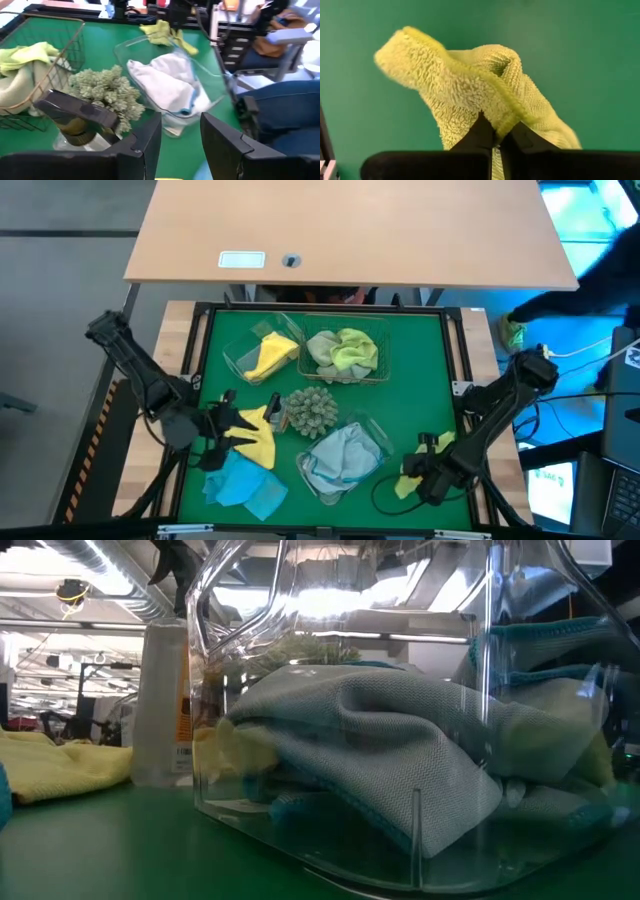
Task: Sort microfiber towel by color & place in baskets
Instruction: Put the green microfiber towel into the wire basket
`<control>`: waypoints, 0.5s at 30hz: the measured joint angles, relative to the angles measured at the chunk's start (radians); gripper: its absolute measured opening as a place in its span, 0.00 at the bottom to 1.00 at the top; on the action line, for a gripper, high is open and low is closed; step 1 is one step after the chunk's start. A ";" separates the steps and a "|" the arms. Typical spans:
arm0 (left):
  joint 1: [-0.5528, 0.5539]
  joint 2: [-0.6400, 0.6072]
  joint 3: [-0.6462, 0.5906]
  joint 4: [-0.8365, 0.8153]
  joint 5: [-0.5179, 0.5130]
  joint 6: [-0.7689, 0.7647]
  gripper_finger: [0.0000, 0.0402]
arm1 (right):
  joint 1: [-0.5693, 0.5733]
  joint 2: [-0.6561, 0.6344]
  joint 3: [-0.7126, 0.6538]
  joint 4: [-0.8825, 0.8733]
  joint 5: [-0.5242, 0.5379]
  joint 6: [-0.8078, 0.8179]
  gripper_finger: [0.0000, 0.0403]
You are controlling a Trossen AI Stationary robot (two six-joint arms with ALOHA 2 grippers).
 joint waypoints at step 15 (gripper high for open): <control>-0.138 -0.032 0.001 -0.126 0.024 -0.225 0.32 | -0.081 -0.363 0.002 -0.142 0.174 -0.064 0.01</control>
